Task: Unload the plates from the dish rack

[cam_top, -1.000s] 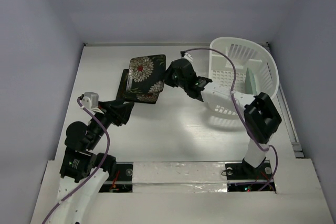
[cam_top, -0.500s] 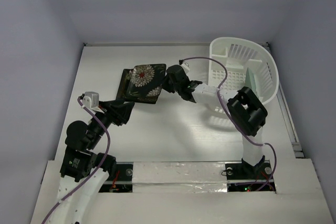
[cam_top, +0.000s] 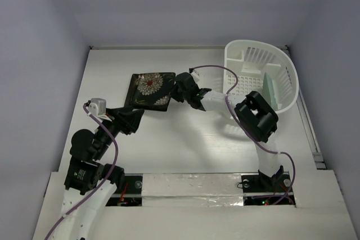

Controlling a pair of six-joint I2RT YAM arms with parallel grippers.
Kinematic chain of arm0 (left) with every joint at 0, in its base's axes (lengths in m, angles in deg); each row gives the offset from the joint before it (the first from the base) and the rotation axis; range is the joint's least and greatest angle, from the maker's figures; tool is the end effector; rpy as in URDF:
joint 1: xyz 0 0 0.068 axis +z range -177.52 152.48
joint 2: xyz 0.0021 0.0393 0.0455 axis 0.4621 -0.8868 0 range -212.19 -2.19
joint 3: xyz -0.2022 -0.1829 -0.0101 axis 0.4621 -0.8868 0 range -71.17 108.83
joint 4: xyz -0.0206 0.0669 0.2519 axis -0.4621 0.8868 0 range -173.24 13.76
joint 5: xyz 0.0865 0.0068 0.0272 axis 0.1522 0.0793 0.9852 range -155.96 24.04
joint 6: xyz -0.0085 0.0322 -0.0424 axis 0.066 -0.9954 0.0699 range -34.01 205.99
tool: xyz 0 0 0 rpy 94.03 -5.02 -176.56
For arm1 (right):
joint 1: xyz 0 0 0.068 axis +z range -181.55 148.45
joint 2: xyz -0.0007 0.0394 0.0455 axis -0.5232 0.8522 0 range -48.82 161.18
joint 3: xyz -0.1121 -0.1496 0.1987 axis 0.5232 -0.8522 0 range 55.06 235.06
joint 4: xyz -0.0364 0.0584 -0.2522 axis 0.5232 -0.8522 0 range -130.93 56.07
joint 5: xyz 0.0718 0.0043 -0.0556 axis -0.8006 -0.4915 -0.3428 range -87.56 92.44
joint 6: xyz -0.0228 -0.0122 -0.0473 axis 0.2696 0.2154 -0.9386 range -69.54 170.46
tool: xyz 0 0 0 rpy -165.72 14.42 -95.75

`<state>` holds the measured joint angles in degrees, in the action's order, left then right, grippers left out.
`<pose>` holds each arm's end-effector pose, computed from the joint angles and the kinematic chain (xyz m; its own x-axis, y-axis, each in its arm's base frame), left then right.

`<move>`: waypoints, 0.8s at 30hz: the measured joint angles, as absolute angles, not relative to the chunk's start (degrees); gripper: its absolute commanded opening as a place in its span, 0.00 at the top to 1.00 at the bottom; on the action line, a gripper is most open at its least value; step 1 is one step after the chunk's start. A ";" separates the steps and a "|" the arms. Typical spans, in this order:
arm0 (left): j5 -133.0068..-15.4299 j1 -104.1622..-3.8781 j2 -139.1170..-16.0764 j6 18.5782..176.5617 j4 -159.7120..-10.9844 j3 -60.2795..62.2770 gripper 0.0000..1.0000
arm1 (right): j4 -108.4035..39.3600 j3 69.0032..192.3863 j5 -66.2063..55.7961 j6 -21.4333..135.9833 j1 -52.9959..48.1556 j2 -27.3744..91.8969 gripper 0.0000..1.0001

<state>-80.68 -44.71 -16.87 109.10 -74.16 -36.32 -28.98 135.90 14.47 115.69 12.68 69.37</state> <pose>0.0740 -0.0323 0.3420 -0.0367 -0.3860 -0.9218 0.5543 0.7597 -0.3401 0.3404 0.3210 0.1870 -0.6658 0.5913 -0.4551 0.1158 0.6844 0.7198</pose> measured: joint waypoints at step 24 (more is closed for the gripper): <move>-80.70 -44.71 -16.85 109.13 -74.16 -36.32 0.50 | -31.80 138.63 15.43 108.68 12.79 69.42 0.19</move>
<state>-80.70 -44.71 -16.85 109.13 -74.16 -36.32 -31.80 138.63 15.43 108.68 12.79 69.42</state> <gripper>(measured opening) 0.502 0.789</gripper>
